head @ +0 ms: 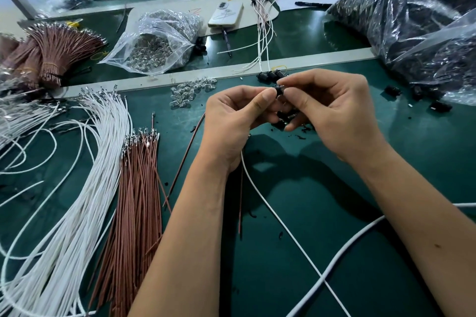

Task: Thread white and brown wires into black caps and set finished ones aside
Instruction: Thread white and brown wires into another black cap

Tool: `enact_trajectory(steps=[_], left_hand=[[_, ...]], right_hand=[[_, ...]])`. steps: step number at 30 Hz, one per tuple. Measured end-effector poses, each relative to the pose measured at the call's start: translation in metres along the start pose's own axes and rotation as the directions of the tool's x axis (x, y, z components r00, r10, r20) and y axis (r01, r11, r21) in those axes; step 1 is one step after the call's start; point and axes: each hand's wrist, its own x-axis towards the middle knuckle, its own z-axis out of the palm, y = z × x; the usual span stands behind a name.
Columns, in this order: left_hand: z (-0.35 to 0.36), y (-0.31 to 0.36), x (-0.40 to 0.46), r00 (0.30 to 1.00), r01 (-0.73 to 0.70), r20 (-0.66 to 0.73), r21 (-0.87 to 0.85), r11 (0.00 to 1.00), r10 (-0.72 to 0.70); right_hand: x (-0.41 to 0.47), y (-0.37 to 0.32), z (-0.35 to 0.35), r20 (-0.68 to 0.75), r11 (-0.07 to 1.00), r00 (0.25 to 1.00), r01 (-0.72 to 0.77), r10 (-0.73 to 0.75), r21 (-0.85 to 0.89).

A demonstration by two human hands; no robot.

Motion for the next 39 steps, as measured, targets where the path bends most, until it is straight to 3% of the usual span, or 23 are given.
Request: enact_trajectory(steps=[9, 14, 17, 22, 31, 35, 39], left_hand=[[-0.001, -0.002, 0.002, 0.986, -0.164, 0.055, 0.228, 0.960, 0.155], [-0.003, -0.003, 0.003, 0.985, -0.169, 0.080, 0.314, 0.934, 0.151], [-0.004, -0.005, 0.003, 0.985, -0.168, 0.096, 0.365, 0.916, 0.142], [-0.006, -0.006, 0.002, 0.985, -0.167, 0.107, 0.413, 0.895, 0.135], [-0.006, -0.006, 0.002, 0.985, -0.173, 0.097, 0.446, 0.878, 0.145], [0.000, -0.006, 0.001, 0.985, -0.162, 0.107, 0.350, 0.923, 0.133], [0.000, -0.004, 0.002, 0.981, -0.186, 0.117, 0.311, 0.932, 0.157]], right_hand=[[0.001, 0.003, -0.004, 0.016, 0.996, 0.999, 0.033, -0.031, -0.088], [0.004, 0.007, -0.012, 0.187, 0.903, 0.980, 0.142, -0.069, -0.407], [0.005, 0.008, -0.014, 0.263, 0.866, 0.965, 0.152, -0.025, -0.476], [0.007, 0.008, -0.018, 0.301, 0.944, 0.949, 0.012, 0.092, -0.328], [0.006, 0.011, -0.015, 0.303, 0.969, 0.937, -0.111, 0.176, -0.220], [0.005, 0.004, -0.015, 0.285, 0.961, 0.926, -0.273, 0.250, 0.043], [0.005, -0.005, -0.013, 0.282, 0.866, 0.903, -0.403, 0.324, 0.295]])
